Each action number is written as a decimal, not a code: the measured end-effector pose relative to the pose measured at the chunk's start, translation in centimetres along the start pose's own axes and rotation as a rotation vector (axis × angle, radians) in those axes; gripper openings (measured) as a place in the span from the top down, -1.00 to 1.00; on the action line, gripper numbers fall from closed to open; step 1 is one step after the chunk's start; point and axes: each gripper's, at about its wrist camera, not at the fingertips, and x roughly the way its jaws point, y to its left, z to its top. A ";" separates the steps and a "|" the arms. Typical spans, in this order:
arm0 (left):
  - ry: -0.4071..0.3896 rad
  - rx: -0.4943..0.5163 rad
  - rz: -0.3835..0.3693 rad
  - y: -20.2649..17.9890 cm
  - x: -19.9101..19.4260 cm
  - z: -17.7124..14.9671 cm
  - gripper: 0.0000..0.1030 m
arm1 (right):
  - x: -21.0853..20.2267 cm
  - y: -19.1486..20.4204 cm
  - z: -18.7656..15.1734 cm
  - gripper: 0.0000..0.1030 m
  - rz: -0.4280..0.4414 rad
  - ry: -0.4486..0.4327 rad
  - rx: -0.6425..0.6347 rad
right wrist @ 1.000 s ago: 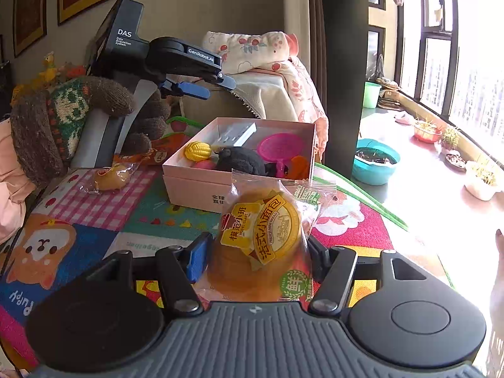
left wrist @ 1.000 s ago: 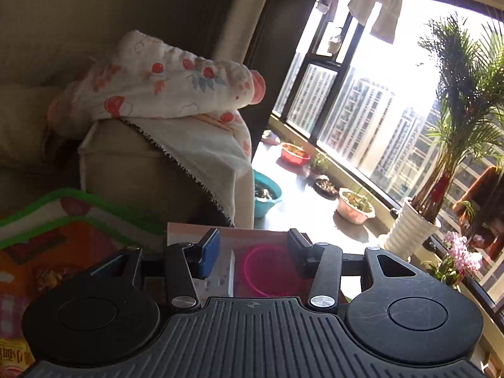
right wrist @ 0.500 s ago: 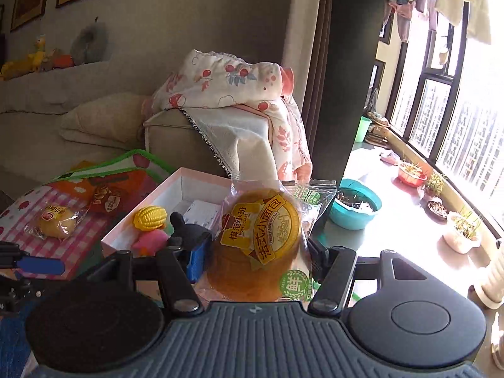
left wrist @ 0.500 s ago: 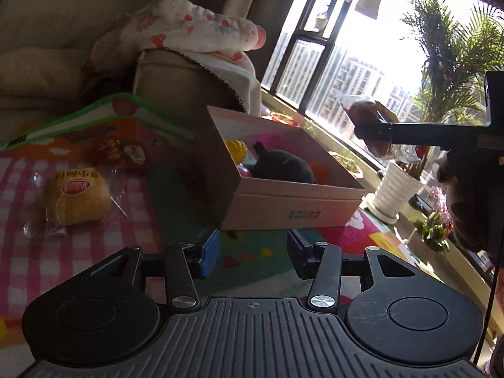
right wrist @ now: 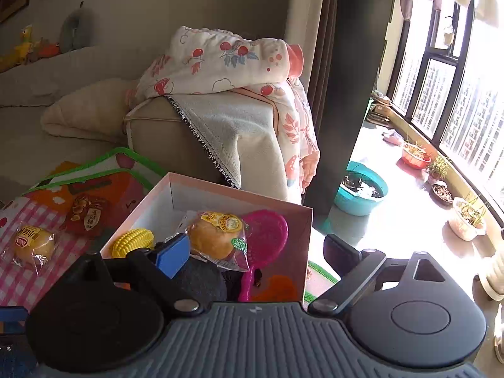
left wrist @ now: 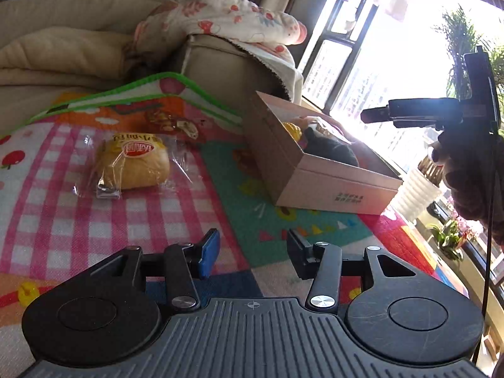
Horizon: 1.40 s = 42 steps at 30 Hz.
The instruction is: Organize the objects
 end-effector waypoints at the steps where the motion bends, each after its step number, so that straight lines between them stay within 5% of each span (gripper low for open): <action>1: -0.004 0.001 -0.003 -0.1 -0.1 0.1 0.01 | -0.5 0.2 -0.5 -0.80 0.007 -0.004 -0.008; 10: -0.117 0.041 0.083 1.4 -0.6 6.1 0.00 | -4.9 4.0 -5.2 -1.00 0.135 -0.067 -0.057; 13: -0.084 -0.069 0.105 3.9 1.1 9.4 0.00 | -5.6 5.8 -7.5 -1.00 0.176 -0.071 -0.079; 18: 0.066 -0.387 0.097 9.8 6.5 13.8 0.01 | -5.1 8.0 -11.1 -1.00 0.225 -0.031 -0.066; 23: 0.152 -0.415 0.185 12.1 10.4 15.1 0.01 | -4.1 8.2 -13.2 -1.00 0.240 0.001 -0.020; 28: 0.180 -0.504 0.073 13.1 13.0 14.6 -0.03 | -3.6 7.2 -13.6 -1.00 0.276 0.025 0.043; 33: 0.132 -0.393 0.092 10.8 15.0 15.1 0.01 | -3.4 7.1 -13.7 -1.00 0.288 0.031 0.052; 35: 0.159 -0.335 0.106 9.7 15.6 15.2 0.48 | -3.4 6.9 -13.7 -1.00 0.285 0.027 0.059; 39: 0.191 -0.261 0.042 7.6 15.0 14.0 0.57 | -3.4 6.5 -13.7 -1.00 0.280 0.025 0.087; 42: 0.186 -0.145 0.069 5.9 12.6 12.6 0.61 | -3.3 6.3 -13.7 -1.00 0.279 0.029 0.100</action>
